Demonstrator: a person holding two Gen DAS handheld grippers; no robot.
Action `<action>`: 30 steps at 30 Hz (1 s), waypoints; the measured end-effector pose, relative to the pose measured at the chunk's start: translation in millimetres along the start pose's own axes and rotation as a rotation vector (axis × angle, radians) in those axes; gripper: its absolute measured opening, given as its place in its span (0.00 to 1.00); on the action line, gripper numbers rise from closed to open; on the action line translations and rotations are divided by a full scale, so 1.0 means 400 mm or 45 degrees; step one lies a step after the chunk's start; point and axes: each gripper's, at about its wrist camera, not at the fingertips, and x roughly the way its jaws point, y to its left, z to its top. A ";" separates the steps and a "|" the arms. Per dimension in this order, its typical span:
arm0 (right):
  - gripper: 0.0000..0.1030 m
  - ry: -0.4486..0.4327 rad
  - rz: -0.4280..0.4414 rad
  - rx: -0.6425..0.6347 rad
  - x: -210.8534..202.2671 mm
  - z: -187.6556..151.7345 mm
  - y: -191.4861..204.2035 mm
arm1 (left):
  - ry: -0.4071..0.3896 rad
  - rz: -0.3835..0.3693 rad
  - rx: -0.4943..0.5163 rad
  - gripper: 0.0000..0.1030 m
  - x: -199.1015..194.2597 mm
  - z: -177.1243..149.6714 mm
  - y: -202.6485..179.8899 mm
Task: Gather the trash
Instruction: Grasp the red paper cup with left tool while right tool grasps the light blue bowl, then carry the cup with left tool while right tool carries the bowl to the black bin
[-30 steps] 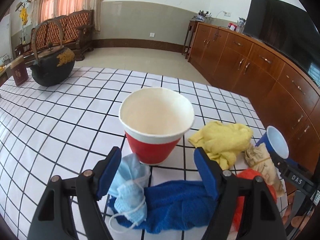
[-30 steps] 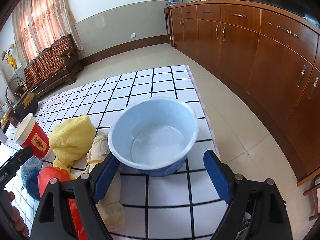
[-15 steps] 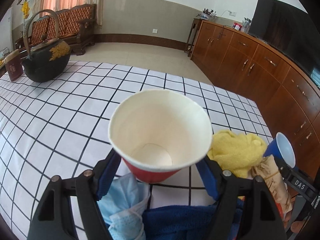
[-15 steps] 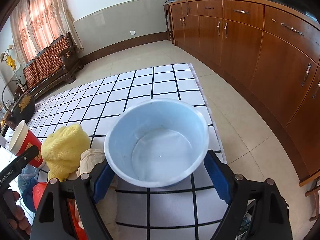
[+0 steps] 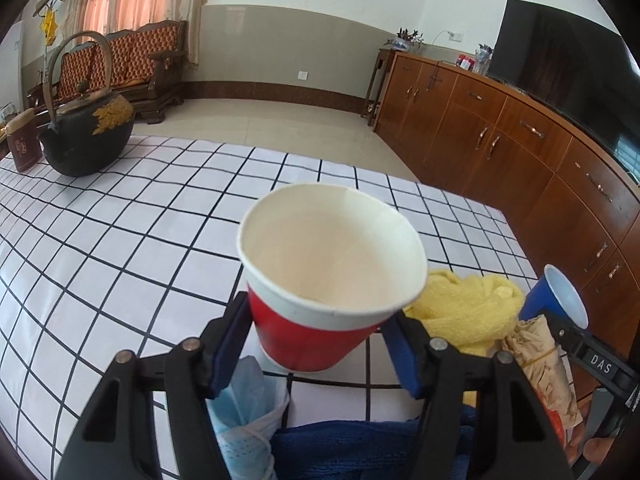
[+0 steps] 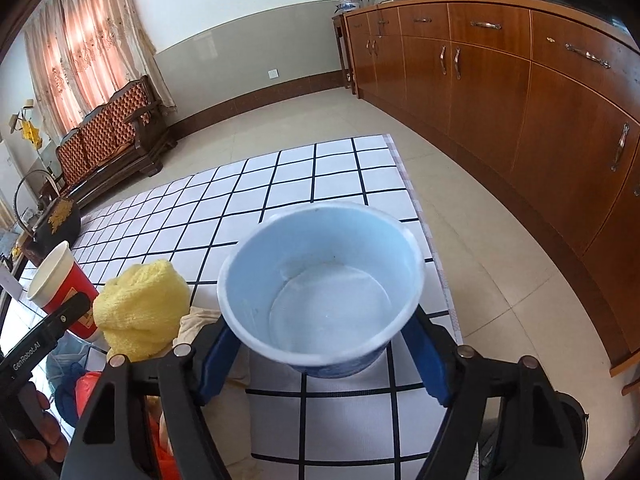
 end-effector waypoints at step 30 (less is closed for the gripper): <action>0.75 -0.108 0.058 -0.042 -0.176 -0.062 0.008 | -0.138 -0.119 0.097 0.61 -0.136 -0.022 -0.025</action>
